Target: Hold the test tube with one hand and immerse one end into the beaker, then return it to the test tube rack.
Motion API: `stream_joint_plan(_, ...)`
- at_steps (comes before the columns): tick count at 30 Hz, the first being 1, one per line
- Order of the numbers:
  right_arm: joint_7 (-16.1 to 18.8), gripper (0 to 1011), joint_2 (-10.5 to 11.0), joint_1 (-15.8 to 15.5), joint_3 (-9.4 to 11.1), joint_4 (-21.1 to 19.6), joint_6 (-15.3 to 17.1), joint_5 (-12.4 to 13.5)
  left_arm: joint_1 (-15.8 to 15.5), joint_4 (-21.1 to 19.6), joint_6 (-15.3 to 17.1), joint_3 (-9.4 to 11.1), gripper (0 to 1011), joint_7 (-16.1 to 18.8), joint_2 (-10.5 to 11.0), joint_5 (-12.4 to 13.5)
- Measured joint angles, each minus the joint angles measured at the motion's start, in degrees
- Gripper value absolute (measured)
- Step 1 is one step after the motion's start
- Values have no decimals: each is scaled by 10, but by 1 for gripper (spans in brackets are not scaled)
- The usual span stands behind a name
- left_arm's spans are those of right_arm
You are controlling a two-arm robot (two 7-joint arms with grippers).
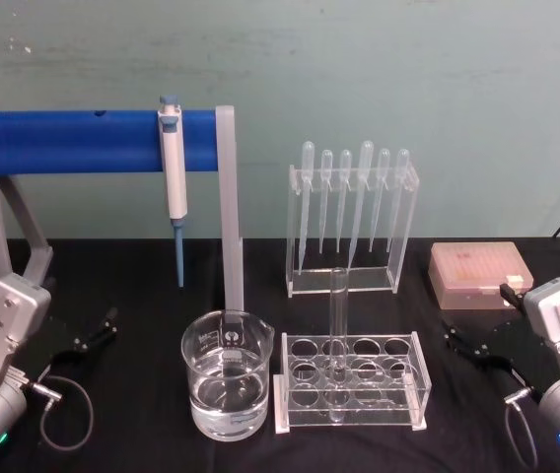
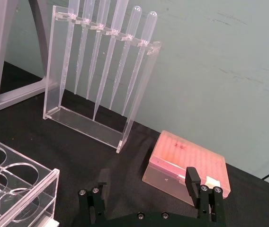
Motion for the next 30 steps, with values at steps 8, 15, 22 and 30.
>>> stream_joint_plan(8,0,1004,0,0,0,0,0,0,0,0,0,0,1000,0,0,0)
stream_joint_plan(15,0,1004,0,0,0,0,0,0,0,0,0,0,1000,0,0,0)
stream_joint_plan(22,0,1004,0,0,0,0,0,0,0,0,0,0,1000,0,0,0)
stream_joint_plan(30,0,1004,0,0,0,0,0,0,0,0,0,0,1000,0,0,0)
